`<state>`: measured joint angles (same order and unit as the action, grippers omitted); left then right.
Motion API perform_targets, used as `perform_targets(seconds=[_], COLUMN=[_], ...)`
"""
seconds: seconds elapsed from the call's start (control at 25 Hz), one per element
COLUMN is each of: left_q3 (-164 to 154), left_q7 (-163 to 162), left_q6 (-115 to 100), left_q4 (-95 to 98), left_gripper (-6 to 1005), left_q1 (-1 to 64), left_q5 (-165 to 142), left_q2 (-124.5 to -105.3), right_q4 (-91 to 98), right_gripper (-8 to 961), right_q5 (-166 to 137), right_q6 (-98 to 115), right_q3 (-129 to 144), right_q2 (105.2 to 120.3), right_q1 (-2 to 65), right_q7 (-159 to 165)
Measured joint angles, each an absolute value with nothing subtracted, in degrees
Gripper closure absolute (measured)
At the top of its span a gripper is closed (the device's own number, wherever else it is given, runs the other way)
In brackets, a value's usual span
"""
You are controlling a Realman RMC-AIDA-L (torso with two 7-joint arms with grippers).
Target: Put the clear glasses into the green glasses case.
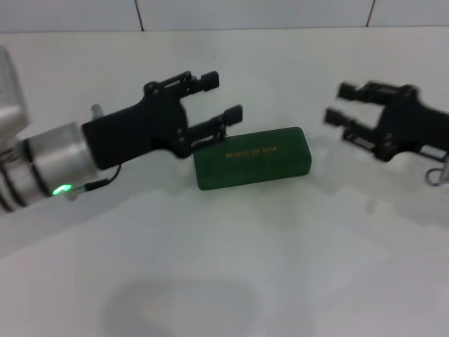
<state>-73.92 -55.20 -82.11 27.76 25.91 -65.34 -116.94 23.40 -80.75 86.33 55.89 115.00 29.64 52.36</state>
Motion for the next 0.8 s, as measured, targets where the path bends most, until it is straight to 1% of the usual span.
perform_targets(seconds=[0.12, 0.2, 0.32, 0.44, 0.56, 0.76, 0.8], left_q3=[-73.9, -73.6, -73.3, -73.3, -73.3, -73.4, -73.4], left_q7=[-54.5, -51.9, -48.0, -46.7, -46.3, -46.0, -46.0], left_q6=[-89.0, -91.9, -92.8, -93.0, -92.9, -92.4, -92.3], left_q4=[27.6, 27.4, 27.6, 27.9, 27.6, 27.2, 27.2], left_gripper=[322, 322, 322, 322, 322, 322, 322], left_q1=[23.6, 21.4, 18.8, 17.4, 16.6, 16.5, 16.6], left_q5=[-66.4, -66.5, -66.4, -66.4, -66.5, -66.9, -67.0], left_q2=[-115.04, -114.39, -114.28, -114.19, -114.05, -114.3, -114.31], right_q4=[25.7, 27.6, 29.2, 30.1, 30.2, 30.0, 30.0], right_gripper=[511, 510, 510, 510, 322, 158, 157], right_q5=[-81.1, -82.3, -83.9, -84.4, -84.4, -84.4, -84.4], right_q6=[86.6, 86.7, 86.8, 86.9, 86.5, 86.1, 86.1], right_q3=[63.6, 66.7, 68.0, 68.3, 69.3, 69.7, 69.7], right_q2=[114.36, 114.22, 114.61, 115.33, 115.61, 115.66, 115.66], right_q1=[31.6, 32.5, 33.2, 33.6, 34.7, 35.1, 35.0], right_q7=[55.4, 58.0, 60.2, 60.7, 60.1, 58.4, 58.1])
